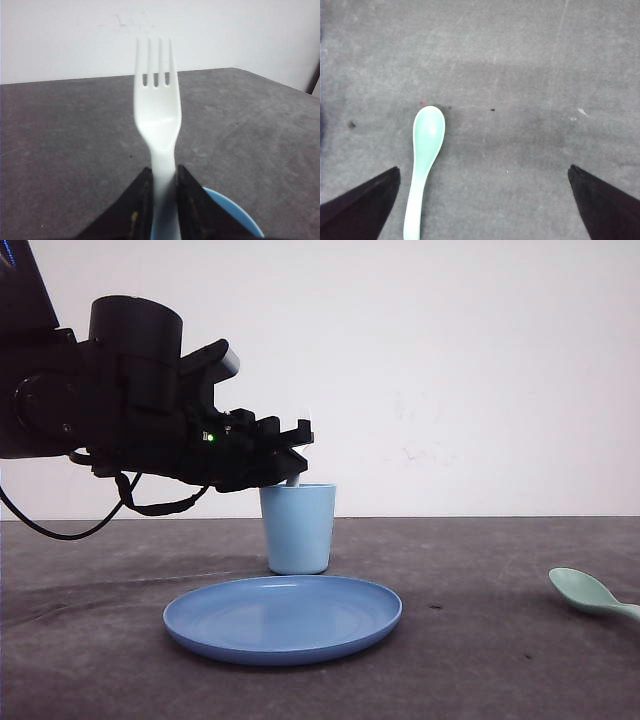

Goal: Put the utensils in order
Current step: 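Open the left gripper to drop the fork into the cup, withdraw, then lower the right gripper onto the mint-green spoon and close it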

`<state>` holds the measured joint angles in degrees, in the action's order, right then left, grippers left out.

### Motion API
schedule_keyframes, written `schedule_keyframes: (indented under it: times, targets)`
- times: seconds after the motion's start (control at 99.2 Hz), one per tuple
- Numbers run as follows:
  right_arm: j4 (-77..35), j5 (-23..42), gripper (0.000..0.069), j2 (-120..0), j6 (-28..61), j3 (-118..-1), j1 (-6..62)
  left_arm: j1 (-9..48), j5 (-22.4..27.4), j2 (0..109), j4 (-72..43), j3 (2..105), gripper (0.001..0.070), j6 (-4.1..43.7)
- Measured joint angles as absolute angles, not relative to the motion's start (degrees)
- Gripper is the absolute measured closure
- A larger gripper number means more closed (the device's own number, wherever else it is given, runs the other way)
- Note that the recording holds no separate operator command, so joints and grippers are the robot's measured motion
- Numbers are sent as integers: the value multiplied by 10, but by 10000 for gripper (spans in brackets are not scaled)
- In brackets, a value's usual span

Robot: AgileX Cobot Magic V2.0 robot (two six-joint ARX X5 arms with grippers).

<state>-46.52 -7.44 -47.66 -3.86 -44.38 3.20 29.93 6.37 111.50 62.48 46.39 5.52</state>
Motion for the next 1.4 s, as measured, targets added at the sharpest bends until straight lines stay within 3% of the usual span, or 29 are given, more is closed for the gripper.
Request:
schedule_keyframes:
  times: [0.151,0.363,0.575,0.726,0.978,1.159,1.401]
  targets:
    - [-465,-74,12,-477,-39,-444,32,300,64,1115,623,464,650,55]
    - [-465,-74,12,-477,-39,-444,32,302,64,1115,624,464,493,55]
    - [-463,-77,12,-480,-39,-444,32,302,64,1102,596,464,476,56]
    - [-456,-117,12,-500,-39,-444,32,302,64,1027,531,464,476,56]
    - [-431,-194,12,-570,-39,-444,33,296,64,861,351,464,476,56]
    - [-397,-210,12,-631,-40,-444,46,264,57,732,168,464,476,56]
    - [-350,-210,12,-715,-41,-444,75,194,-13,579,-47,464,476,56]
